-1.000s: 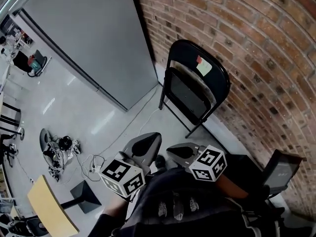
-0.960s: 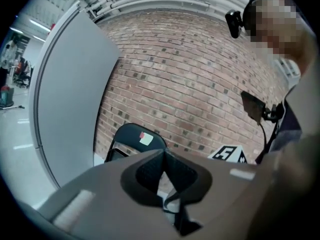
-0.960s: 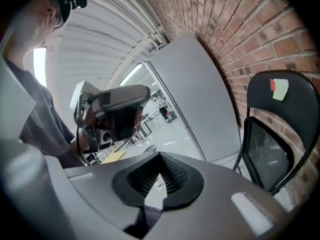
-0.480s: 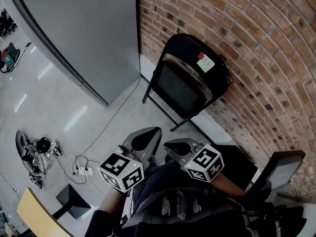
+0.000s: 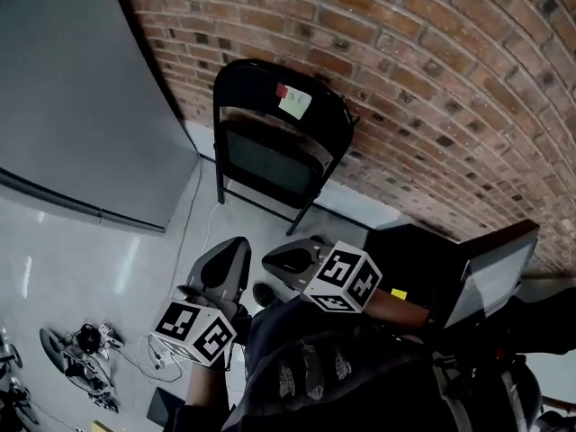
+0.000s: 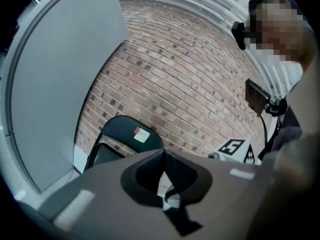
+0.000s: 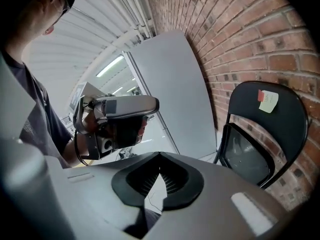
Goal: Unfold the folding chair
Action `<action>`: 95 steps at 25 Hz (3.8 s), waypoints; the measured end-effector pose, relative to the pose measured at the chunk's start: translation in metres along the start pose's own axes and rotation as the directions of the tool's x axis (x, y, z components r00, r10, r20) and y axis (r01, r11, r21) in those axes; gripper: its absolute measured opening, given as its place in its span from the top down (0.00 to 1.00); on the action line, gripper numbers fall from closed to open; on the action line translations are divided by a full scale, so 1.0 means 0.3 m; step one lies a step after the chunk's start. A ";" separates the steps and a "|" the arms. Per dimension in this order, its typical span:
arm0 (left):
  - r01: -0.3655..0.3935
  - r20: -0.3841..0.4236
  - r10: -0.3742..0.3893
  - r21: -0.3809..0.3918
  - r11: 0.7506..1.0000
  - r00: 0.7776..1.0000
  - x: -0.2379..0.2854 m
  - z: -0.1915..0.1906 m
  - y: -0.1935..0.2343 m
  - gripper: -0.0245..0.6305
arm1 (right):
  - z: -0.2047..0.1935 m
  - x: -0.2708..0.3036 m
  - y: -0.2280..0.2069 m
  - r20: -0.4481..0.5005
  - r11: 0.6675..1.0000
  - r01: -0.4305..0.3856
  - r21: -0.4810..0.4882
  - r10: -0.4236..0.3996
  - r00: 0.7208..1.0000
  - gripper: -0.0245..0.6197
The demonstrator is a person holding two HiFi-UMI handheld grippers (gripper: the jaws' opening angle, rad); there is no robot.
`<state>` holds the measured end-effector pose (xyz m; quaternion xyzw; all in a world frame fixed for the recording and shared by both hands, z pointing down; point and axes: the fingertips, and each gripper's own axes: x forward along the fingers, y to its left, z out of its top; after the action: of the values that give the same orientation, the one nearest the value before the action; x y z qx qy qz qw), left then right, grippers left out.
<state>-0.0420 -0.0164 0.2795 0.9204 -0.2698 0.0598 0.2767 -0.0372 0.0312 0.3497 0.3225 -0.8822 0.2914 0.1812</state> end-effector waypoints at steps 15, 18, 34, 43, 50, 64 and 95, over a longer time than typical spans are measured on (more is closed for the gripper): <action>-0.074 -0.174 0.070 -0.016 0.997 0.982 0.444 0.002 -0.024 0.96 | 0.050 -0.152 -0.429 0.064 0.998 -0.015 0.062 0.011 0.998 0.96; -0.123 -0.224 0.120 0.001 0.992 0.967 0.544 -0.051 0.035 0.96 | 0.049 -0.171 -0.504 0.077 0.997 0.009 0.077 -0.015 0.997 0.96; -0.424 -0.393 0.362 -0.080 0.902 0.845 0.982 -0.327 0.425 0.96 | -0.026 -0.336 -0.876 0.101 0.967 0.234 0.100 -0.244 0.964 0.96; -0.464 -0.463 0.366 -0.115 0.878 0.807 1.081 -0.409 0.492 0.95 | -0.044 -0.410 -1.093 0.091 0.889 0.446 0.103 -0.455 0.886 0.96; -0.431 -0.508 0.299 -0.162 0.888 0.808 1.161 -0.458 0.473 0.76 | -0.045 -0.419 -1.207 0.076 0.844 0.522 0.119 -0.532 0.843 0.64; -0.494 -0.548 0.324 -0.195 0.847 0.771 1.215 -0.528 0.504 0.40 | -0.091 -0.283 -1.349 -0.007 0.839 0.540 0.057 -0.541 0.841 0.58; -0.520 -0.585 0.284 -0.285 0.805 0.760 1.360 -0.686 0.622 0.34 | -0.139 -0.171 -1.410 -0.083 0.840 0.528 -0.125 -0.539 0.838 0.67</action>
<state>0.2130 -0.2249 0.6472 0.7025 -0.3880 0.3018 0.5145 0.2909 -0.1819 0.5236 0.5289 -0.7586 0.2041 0.3211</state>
